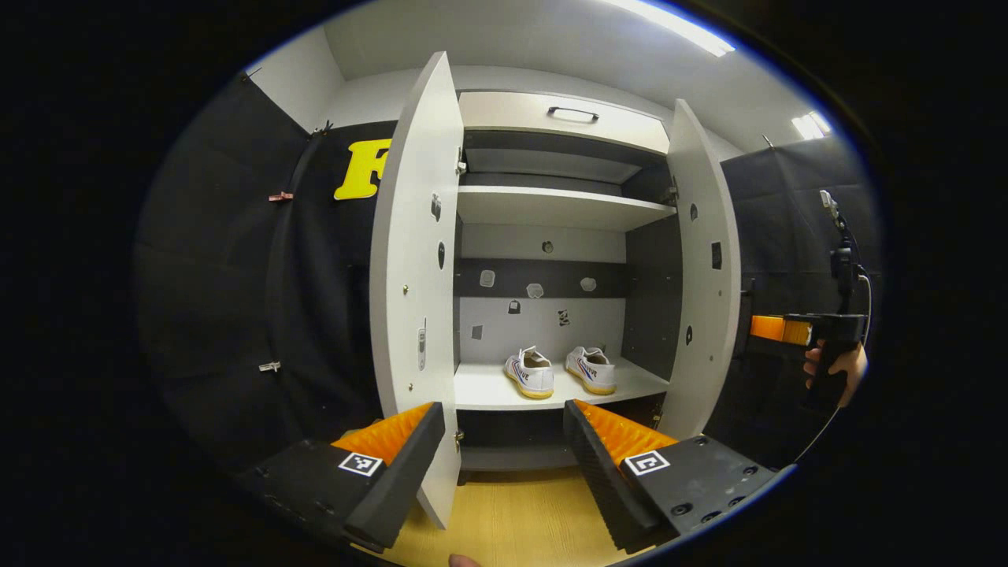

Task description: Grab one shoe with the right hand and put it into the shoe cabinet, grab the other shoe with the left hand and put it into the shoe cabinet; then close the right door with the right hand and the left door with the left hand.

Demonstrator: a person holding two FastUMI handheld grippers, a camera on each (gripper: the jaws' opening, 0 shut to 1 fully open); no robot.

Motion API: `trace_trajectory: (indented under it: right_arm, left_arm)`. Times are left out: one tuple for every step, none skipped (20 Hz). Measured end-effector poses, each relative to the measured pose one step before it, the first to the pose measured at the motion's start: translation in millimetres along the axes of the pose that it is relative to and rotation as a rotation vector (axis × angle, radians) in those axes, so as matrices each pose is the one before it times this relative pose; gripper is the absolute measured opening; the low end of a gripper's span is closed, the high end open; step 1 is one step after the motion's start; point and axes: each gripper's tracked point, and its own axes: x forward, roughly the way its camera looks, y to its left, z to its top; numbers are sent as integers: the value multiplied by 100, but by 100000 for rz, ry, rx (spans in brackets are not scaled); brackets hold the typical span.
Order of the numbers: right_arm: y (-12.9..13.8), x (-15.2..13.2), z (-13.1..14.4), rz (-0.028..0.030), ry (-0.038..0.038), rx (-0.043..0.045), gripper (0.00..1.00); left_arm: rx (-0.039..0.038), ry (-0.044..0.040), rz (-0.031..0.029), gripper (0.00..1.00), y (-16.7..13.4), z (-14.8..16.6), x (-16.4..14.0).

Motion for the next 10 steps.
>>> trace_trajectory:
  right_arm:
    - [1687,239,-465,3616,1176,-577,98]
    - [1689,185,-435,3745,1499,-597,98]
    - [1358,179,-366,1976,618,-1511,98]
    - [1096,116,-92,1603,-110,-1910,98]
    - [1227,-61,-41,1620,-200,-1486,98]
    - [1200,-166,8,1917,-159,-825,98]
    - [1055,-269,-90,1545,52,-317,98]
    - [900,-329,-134,1347,297,279,98]
    - [854,-239,-134,1088,273,884,98]
    - [874,-292,-111,1462,328,1196,98]
  left_arm:
    - [-493,162,238,95,221,-43,-71]
    - [-548,88,139,95,151,10,-172]
    - [-417,62,261,95,253,-11,-79]
    - [-378,39,127,95,172,22,-124]
    - [-263,56,405,95,222,-43,-73]
    - [-168,-43,393,95,299,92,-114]
    - [4,-74,533,95,285,14,-190]
    - [152,44,459,95,316,81,-118]
    - [215,-91,566,95,386,81,-99]
    - [182,-154,586,95,439,155,-41]
